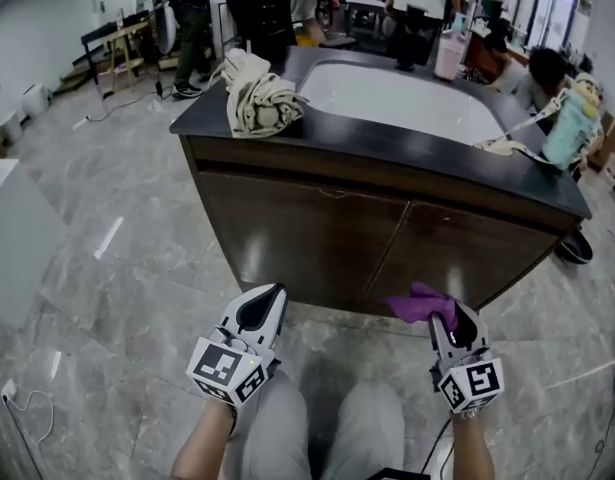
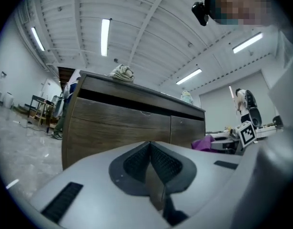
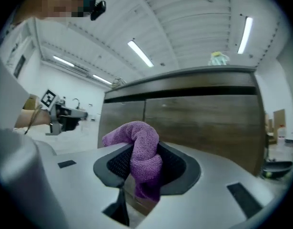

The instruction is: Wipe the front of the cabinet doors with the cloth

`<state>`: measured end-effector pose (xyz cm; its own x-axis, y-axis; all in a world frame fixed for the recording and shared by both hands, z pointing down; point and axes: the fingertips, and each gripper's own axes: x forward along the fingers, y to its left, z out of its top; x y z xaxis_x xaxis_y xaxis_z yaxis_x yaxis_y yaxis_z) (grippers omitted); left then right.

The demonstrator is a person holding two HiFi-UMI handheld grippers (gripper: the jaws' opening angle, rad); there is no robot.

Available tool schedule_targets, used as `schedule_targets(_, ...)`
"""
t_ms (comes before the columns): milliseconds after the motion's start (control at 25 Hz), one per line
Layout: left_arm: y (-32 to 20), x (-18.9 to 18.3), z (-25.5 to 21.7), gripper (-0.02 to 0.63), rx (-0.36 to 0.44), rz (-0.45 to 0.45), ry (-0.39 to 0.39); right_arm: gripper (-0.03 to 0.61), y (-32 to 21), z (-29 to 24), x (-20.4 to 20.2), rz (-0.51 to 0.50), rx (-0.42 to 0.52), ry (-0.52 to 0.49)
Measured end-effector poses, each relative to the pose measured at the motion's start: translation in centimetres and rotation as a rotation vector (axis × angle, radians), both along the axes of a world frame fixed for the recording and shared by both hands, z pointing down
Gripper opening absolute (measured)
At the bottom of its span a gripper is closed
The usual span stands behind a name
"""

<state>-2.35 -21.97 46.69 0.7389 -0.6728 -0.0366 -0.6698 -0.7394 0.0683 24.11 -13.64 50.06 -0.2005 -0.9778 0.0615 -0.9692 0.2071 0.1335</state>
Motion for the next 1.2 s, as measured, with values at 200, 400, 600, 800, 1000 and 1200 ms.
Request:
schedule_targets(200, -1.7, 3.1, 3.0, 0.006, -0.005, 0.128, -0.057, 0.152, -2.7, 1.7, -4.2, -0.127, 0.004, 0.02)
schedule_targets(400, -2.0, 5.8, 1.9, 0.006, -0.033, 0.193, -0.103, 0.152, -3.8, 1.0, -3.3, -0.098, -0.053, -0.039)
schedule_targets(600, -0.4, 7.8, -3.4, 0.006, -0.083, 0.181, -0.118, 0.143, -1.4, -3.7, -3.1, -0.059, -0.144, -0.159)
schedule_targets(800, 2.0, 6.7, -8.3, 0.006, -0.159, 0.195, -0.094, 0.14, 2.6, -8.8, -4.4, -0.03, -0.206, -0.221)
schedule_targets(1000, 5.2, 5.7, -15.5, 0.006, -0.18, 0.161, -0.091, 0.14, 5.6, -16.5, -5.0, -0.027, -0.23, -0.217)
schedule_targets(1200, 6.8, 2.4, -22.9, 0.006, -0.23, 0.089, -0.066, 0.14, 6.1, -24.6, -8.7, -0.043, -0.225, -0.225)
